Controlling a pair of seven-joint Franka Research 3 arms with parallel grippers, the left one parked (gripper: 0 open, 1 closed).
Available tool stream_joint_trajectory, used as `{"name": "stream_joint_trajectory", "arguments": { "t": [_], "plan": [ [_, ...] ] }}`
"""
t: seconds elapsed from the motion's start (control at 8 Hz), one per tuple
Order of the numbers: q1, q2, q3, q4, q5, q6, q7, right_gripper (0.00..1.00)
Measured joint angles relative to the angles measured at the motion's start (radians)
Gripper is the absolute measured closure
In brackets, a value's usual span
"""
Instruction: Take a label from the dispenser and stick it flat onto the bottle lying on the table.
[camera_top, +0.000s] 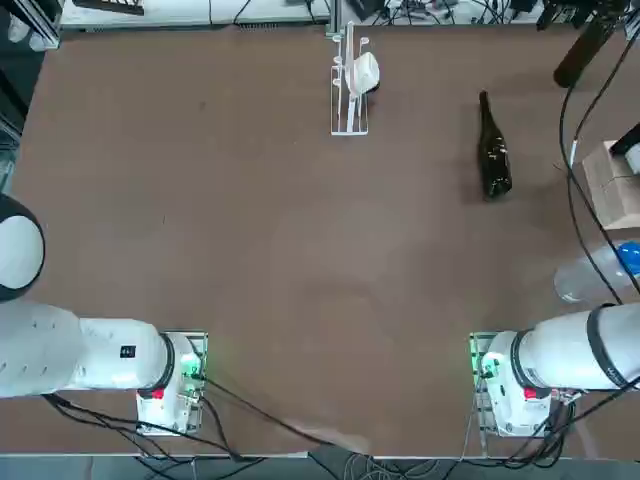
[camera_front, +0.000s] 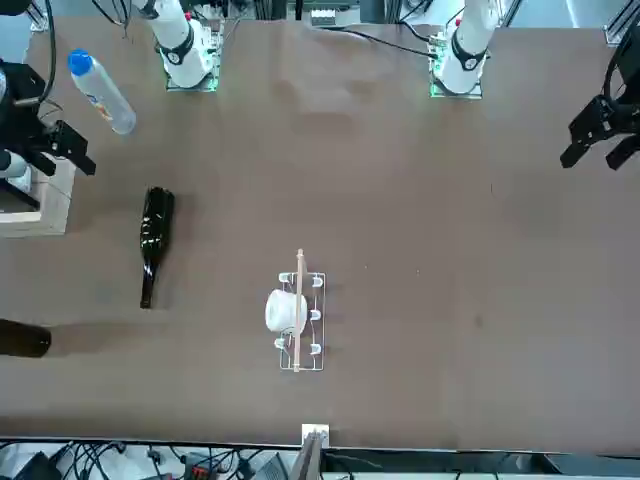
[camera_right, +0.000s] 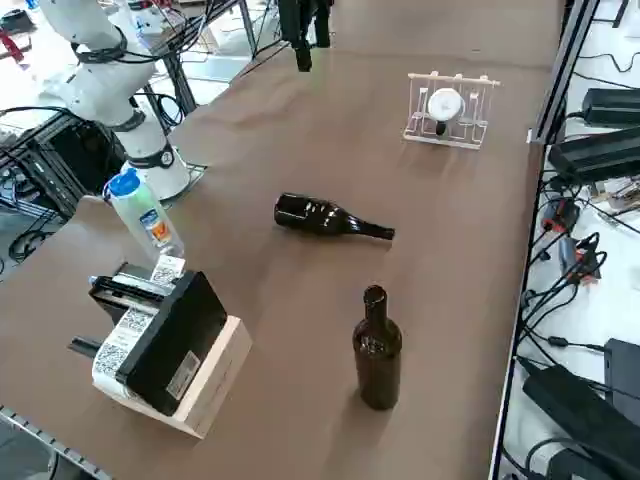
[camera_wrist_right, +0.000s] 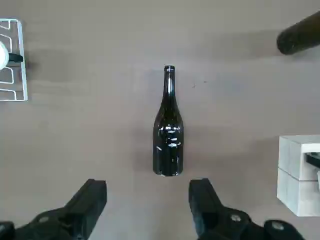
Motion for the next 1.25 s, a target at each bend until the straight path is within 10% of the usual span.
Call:
{"name": "stream_joint_trajectory", "arguments": {
  "t": [0.62, 1.25],
  "plan": [
    [0.0, 0.0, 0.0, 0.007, -0.018, -0.034, 0.013, 0.0],
    [0.0, 0.019, 0.0, -0.039, -0.361, -0.06, 0.061, 0.0]
  ]
}}
